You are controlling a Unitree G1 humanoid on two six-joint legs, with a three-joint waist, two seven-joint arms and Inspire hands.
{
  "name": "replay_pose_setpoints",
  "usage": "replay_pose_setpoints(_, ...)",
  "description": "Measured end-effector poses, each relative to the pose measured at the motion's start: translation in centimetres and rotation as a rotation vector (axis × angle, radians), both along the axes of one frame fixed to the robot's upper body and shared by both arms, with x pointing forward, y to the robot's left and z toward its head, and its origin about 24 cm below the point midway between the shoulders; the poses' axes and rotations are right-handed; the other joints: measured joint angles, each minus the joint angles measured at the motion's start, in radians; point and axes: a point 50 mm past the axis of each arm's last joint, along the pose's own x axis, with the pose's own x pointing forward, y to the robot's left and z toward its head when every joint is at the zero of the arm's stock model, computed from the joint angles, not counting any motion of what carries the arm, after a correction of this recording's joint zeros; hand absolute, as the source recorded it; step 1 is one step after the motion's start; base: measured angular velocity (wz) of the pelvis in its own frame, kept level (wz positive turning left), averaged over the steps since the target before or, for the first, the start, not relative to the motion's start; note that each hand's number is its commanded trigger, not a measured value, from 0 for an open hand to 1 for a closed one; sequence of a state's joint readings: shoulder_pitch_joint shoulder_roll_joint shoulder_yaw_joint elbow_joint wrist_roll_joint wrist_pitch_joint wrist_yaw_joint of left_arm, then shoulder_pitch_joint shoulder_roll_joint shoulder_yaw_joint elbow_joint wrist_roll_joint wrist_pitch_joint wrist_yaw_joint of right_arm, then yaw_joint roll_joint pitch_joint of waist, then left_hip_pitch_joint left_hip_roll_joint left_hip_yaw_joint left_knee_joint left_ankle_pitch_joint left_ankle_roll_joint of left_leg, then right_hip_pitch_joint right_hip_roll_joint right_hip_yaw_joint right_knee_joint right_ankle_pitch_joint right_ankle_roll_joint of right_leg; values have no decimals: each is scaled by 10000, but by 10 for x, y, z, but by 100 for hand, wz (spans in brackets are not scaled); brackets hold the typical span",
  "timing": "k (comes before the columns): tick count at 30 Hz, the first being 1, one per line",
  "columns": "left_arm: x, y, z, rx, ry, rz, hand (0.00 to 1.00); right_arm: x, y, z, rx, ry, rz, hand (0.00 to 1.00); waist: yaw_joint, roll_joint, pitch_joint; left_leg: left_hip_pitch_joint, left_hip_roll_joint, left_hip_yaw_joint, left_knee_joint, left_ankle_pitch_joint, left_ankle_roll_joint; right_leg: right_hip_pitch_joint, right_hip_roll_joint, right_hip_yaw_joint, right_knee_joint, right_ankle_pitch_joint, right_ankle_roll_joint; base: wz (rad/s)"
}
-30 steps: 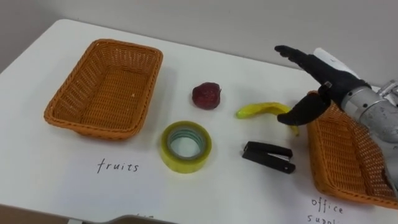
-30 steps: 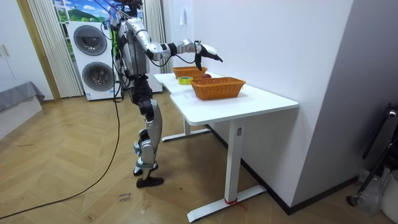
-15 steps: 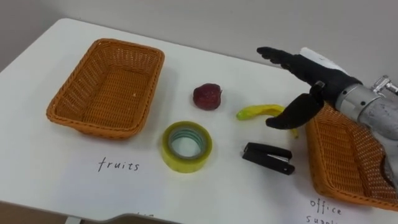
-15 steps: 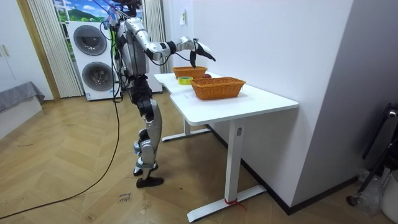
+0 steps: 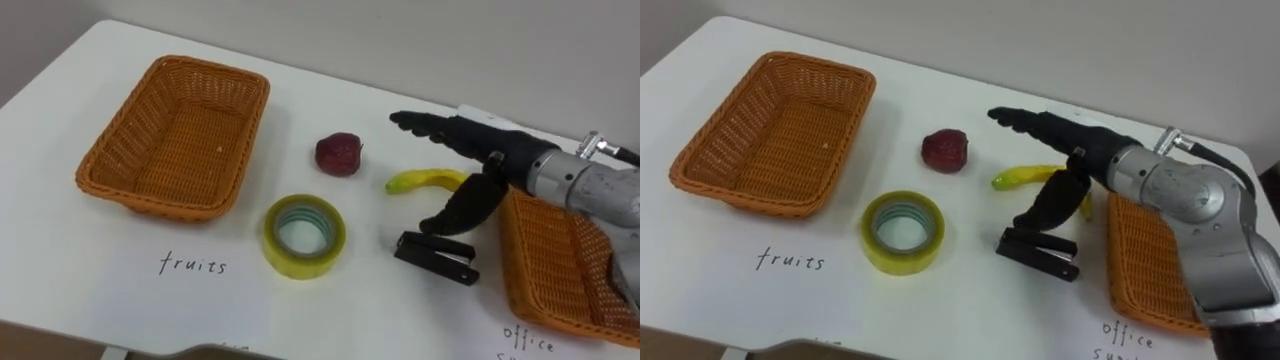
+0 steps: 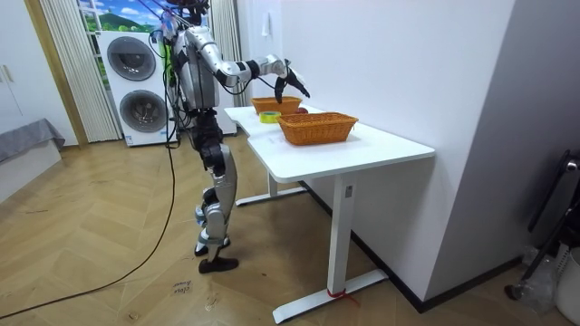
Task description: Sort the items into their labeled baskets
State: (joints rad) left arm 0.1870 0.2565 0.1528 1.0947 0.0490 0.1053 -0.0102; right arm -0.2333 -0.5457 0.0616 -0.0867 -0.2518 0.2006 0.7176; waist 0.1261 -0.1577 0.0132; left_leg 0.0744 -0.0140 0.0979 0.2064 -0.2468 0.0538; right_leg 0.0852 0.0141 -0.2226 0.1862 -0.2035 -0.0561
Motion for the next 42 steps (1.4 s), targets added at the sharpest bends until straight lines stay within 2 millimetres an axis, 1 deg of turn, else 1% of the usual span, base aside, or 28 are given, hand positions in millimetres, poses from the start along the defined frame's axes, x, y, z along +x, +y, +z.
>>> replay_pose_setpoints(2,2,0,0,9,-17,-9,0,0,-1,-1,-168,129,-55,0,26,31,21,-52,0,-19,-4,0,-1,-13,3,-9,1,0,0,2)
replay_pose_setpoints(4,3,0,0,3,19,1,0,0,-1,-3,-453,299,-59,0,41,39,14,-133,0,-55,-5,0,-2,-56,6,-29,-1,1,-1,5)
replay_pose_setpoints(5,3,0,0,-6,64,18,0,-1,-1,-5,-703,408,-32,0,39,41,3,-155,0,-79,-5,2,-5,-71,9,-41,0,1,-2,4)
replay_pose_setpoints(6,3,0,0,-1,106,31,0,-1,1,-8,-889,594,-15,0,37,35,-26,-169,0,-92,1,7,-13,-90,14,-48,0,2,-3,3)
replay_pose_setpoints(12,4,0,0,-46,109,148,0,-2,0,-12,-1234,1087,25,0,76,-11,-78,-155,-6,-161,93,13,-20,-72,12,-66,-10,2,-4,2)
replay_pose_setpoints(19,5,1,0,-74,64,207,0,-4,-1,-15,-1324,1633,109,0,105,-16,-83,-103,-5,-192,119,13,-21,9,9,-125,-39,2,-4,2)
replay_pose_setpoints(27,2,4,1,3,242,252,0,-6,-6,-35,-1522,2873,-3,0,105,-65,-104,-109,1,-190,101,14,-23,17,5,-126,5,27,-41,0)
replay_pose_setpoints(37,6,4,1,-70,36,482,0,-7,-5,-37,-1545,3165,95,0,132,-128,-84,-150,0,-191,129,17,-26,-48,13,-114,-8,34,-44,0)
replay_pose_setpoints(40,11,5,2,-80,-95,520,0,-7,-5,-37,-1630,3208,112,0,134,-160,-104,-258,0,-192,130,18,-26,-154,13,-103,-5,35,-44,0)
replay_pose_setpoints(42,12,6,2,-62,-106,459,0,-8,-4,-38,-1738,3317,206,0,136,-156,-97,-265,0,-188,132,19,-26,-169,25,-19,-8,36,-43,-3)
